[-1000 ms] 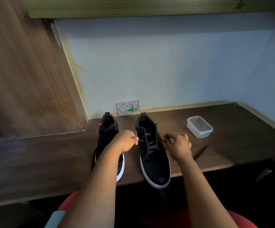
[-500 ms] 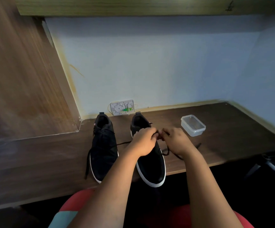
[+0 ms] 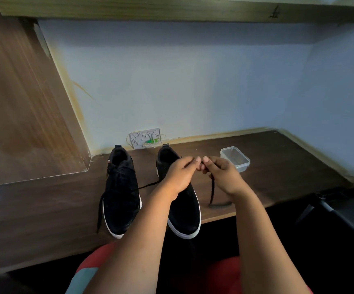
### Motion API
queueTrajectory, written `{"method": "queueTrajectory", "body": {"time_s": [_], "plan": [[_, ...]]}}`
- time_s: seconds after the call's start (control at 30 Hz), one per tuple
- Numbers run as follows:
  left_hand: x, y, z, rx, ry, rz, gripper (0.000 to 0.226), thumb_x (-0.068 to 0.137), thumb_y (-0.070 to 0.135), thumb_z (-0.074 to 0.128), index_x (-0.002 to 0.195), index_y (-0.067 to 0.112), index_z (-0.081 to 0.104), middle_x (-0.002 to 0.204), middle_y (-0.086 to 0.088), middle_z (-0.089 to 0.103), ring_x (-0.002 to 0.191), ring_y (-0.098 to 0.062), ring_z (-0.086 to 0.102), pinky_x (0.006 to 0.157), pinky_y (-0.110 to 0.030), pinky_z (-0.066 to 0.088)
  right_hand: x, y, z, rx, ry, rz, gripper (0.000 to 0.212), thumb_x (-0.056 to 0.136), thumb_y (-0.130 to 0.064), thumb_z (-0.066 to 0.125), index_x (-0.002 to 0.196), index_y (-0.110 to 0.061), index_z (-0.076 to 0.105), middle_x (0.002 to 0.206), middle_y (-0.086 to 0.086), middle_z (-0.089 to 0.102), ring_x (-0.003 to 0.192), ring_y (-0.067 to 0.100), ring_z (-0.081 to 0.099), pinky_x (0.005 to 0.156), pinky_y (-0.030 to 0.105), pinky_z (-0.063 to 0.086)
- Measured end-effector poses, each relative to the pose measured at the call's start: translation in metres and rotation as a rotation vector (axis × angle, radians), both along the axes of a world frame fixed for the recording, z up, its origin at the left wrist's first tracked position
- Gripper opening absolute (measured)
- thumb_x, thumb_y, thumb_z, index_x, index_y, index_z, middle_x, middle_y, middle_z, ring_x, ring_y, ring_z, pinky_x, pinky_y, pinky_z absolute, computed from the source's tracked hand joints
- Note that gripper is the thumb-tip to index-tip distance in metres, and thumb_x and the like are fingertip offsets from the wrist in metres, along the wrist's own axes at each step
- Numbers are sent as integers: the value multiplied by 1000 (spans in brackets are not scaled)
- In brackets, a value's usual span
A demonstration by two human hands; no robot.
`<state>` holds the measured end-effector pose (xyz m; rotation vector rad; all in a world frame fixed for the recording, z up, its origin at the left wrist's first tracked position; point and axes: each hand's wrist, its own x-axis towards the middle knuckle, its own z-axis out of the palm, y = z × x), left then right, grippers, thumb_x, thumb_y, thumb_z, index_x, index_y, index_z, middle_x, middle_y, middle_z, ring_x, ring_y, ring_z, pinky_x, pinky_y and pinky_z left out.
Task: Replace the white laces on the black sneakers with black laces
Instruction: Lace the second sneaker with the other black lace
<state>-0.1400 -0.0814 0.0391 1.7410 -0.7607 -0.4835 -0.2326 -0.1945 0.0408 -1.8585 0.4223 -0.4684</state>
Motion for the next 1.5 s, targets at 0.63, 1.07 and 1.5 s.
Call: {"method": "queueTrajectory", "body": {"time_s": [0.63, 1.07, 1.5], "plan": [[19, 13, 13, -256, 295, 424, 24, 98, 22, 45, 82, 22, 62, 103, -6, 62, 100, -24, 59, 86, -34, 47, -13, -16, -3, 101, 25, -22, 32, 95, -36, 56, 69, -20, 63, 63, -11, 59, 73, 21, 46, 71, 32, 38], [21, 25, 10, 365, -484, 1, 35, 101, 44, 36, 98, 29, 67, 114, 3, 63, 111, -22, 52, 106, -47, 33, 9, 19, -8, -39, 38, 72, 35, 98, -34, 53, 70, -16, 64, 62, -2, 57, 58, 7, 48, 59, 22, 39], [51, 75, 24, 881, -633, 189, 34, 102, 41, 34, 109, 19, 59, 127, -3, 50, 125, -28, 36, 97, -46, 33, 26, 29, -18, 84, 2, 12, 20, 85, -30, 71, 70, -18, 74, 61, -7, 63, 60, 6, 51, 64, 25, 43]]}}
